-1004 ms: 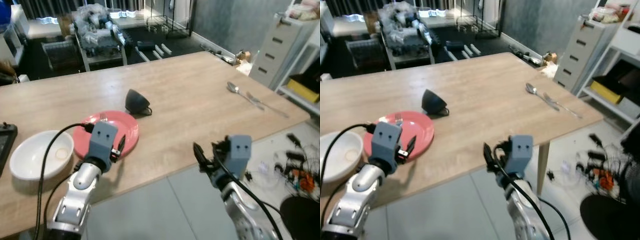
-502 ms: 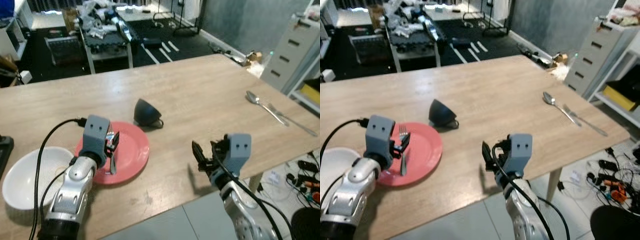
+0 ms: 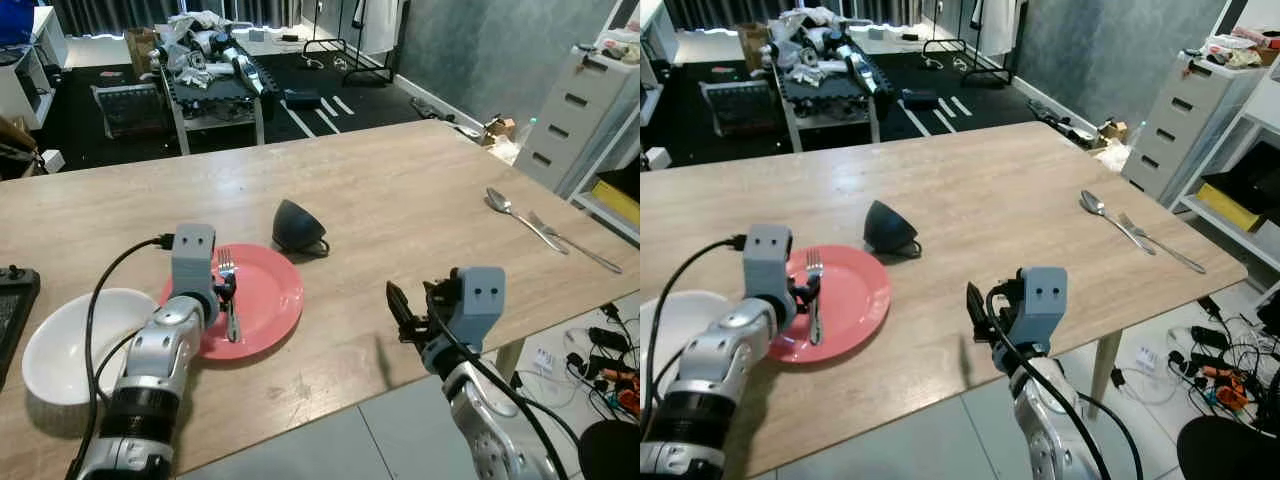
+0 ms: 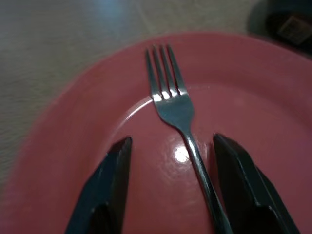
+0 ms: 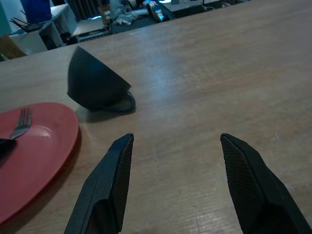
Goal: Setting the table
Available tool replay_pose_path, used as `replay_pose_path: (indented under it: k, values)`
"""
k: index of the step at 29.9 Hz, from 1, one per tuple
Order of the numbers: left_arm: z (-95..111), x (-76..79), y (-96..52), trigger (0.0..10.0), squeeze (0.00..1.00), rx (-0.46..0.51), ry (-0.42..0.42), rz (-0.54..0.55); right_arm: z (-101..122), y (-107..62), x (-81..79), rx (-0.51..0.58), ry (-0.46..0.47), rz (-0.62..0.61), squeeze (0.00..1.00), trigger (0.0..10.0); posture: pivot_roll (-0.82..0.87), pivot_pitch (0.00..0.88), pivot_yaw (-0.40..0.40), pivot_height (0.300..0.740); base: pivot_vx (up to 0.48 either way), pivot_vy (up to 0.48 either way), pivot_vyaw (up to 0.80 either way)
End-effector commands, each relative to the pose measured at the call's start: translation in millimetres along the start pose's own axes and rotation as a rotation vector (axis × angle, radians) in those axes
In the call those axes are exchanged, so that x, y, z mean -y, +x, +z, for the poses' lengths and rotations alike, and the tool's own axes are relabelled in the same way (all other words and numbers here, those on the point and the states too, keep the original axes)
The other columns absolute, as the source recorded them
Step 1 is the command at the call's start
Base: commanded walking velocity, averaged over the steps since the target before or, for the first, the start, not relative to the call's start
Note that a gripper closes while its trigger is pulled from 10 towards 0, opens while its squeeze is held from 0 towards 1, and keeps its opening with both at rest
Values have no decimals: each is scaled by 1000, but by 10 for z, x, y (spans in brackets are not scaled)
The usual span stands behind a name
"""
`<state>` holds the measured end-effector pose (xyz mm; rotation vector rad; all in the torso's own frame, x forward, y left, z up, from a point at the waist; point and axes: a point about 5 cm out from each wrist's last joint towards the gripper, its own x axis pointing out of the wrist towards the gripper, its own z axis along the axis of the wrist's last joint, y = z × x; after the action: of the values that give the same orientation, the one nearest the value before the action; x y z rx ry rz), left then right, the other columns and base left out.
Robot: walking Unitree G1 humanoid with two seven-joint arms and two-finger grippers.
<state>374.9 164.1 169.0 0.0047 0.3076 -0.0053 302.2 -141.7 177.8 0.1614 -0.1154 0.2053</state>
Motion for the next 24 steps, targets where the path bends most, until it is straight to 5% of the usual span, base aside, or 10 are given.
replay_pose_path:
  k: [1,7,8,9,10,11,24]
  values:
    - [-75,32,32,10000,0,-41,24,-12,15,-9,-14,-2,1,12,0,10000,55,128,46,740,0,0,0]
    - [-187,126,93,10000,0,-114,72,-41,-1,-33,-29,-7,1,14,0,10000,52,137,58,740,0,0,0]
    - [-245,135,95,9020,0,-141,58,-38,-7,-41,-30,-10,2,12,0,10000,50,140,61,740,0,0,0]
    - [-320,141,99,4235,0,-174,28,-26,-14,-52,-27,-13,2,8,0,10000,48,143,61,740,0,0,0]
    - [-320,141,99,4235,0,-174,28,-26,-14,-52,-27,-13,2,8,0,10000,48,143,61,740,0,0,0]
    - [-378,136,96,0,0,-193,6,-2,-18,-57,-18,-16,2,5,0,10000,47,142,60,740,0,0,0]
    - [-542,188,76,0,0,-240,-26,81,-18,-28,3,-25,-2,5,0,10000,50,129,50,740,0,0,0]
